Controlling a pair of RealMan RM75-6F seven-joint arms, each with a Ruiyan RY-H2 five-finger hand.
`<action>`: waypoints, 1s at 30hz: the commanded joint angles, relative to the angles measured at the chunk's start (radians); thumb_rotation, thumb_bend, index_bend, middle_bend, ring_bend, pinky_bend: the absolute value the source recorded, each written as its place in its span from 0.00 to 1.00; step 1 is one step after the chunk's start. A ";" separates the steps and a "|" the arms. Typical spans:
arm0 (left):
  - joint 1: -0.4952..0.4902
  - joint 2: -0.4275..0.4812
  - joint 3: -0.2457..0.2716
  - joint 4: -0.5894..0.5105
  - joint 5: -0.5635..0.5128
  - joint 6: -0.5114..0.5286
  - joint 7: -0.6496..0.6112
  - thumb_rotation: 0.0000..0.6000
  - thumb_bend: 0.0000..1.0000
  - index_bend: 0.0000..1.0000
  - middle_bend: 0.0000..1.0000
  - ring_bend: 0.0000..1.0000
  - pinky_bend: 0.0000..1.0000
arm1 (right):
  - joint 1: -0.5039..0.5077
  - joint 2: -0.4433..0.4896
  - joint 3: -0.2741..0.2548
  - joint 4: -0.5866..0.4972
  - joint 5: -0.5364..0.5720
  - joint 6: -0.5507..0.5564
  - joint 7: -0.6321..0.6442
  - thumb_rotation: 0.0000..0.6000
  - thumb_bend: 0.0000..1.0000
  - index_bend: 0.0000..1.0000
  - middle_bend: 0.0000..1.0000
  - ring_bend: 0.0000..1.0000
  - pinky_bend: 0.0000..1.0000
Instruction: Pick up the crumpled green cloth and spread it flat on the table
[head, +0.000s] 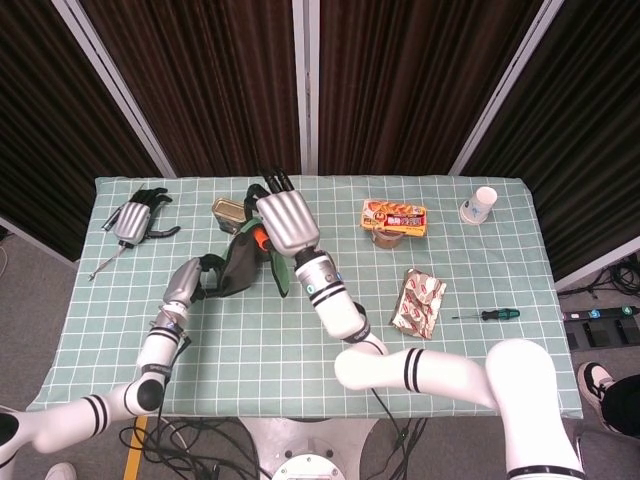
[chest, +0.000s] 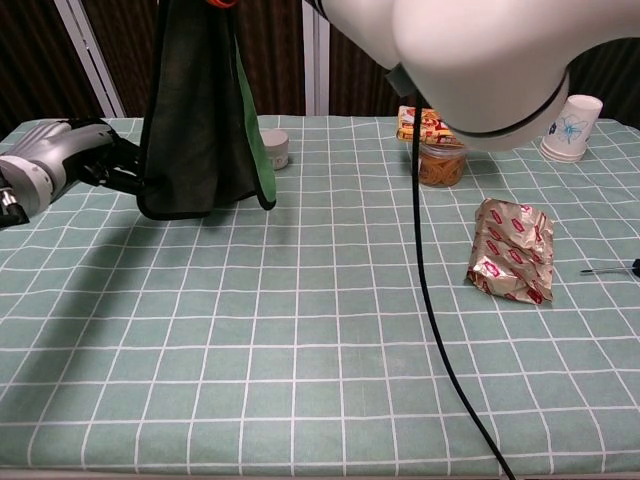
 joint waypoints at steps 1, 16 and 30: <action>0.026 0.018 0.009 -0.020 0.060 0.047 -0.020 1.00 0.53 0.80 0.43 0.26 0.29 | -0.050 0.056 -0.006 -0.078 -0.018 0.005 0.042 1.00 0.52 0.76 0.29 0.07 0.00; 0.136 0.233 0.019 -0.169 0.264 0.188 -0.132 1.00 0.56 0.83 0.46 0.28 0.29 | -0.230 0.275 -0.073 -0.329 -0.083 -0.003 0.198 1.00 0.52 0.76 0.29 0.06 0.00; 0.008 0.115 -0.060 0.109 0.238 0.214 0.014 1.00 0.56 0.82 0.46 0.28 0.29 | -0.168 0.198 -0.030 -0.027 -0.177 -0.190 0.518 1.00 0.52 0.76 0.29 0.05 0.00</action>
